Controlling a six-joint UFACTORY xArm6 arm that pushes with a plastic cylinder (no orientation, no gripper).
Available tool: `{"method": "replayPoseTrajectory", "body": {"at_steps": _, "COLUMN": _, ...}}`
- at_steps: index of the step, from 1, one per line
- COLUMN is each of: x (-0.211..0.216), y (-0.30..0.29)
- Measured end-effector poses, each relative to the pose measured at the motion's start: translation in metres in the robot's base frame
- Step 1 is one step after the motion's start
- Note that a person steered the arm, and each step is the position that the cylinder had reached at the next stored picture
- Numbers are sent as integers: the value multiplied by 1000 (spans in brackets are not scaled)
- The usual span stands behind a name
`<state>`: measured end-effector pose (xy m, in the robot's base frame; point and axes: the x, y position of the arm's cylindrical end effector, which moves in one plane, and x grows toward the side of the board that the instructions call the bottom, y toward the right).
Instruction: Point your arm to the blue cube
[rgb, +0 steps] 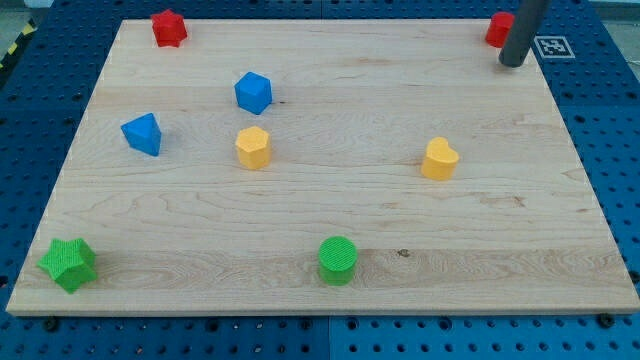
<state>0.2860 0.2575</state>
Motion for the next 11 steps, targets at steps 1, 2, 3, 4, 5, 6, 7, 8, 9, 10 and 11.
{"method": "replayPoseTrajectory", "body": {"at_steps": 1, "x": 0, "y": -1}}
{"method": "replayPoseTrajectory", "body": {"at_steps": 2, "x": 0, "y": -1}}
{"method": "replayPoseTrajectory", "body": {"at_steps": 3, "x": 0, "y": -20}}
{"method": "replayPoseTrajectory", "body": {"at_steps": 4, "x": 11, "y": -33}}
{"method": "replayPoseTrajectory", "body": {"at_steps": 5, "x": 11, "y": -64}}
{"method": "replayPoseTrajectory", "body": {"at_steps": 6, "x": 11, "y": -86}}
{"method": "replayPoseTrajectory", "body": {"at_steps": 7, "x": 17, "y": -106}}
{"method": "replayPoseTrajectory", "body": {"at_steps": 8, "x": 26, "y": -145}}
{"method": "replayPoseTrajectory", "body": {"at_steps": 9, "x": 28, "y": -189}}
{"method": "replayPoseTrajectory", "body": {"at_steps": 10, "x": 28, "y": -238}}
{"method": "replayPoseTrajectory", "body": {"at_steps": 11, "x": 60, "y": -256}}
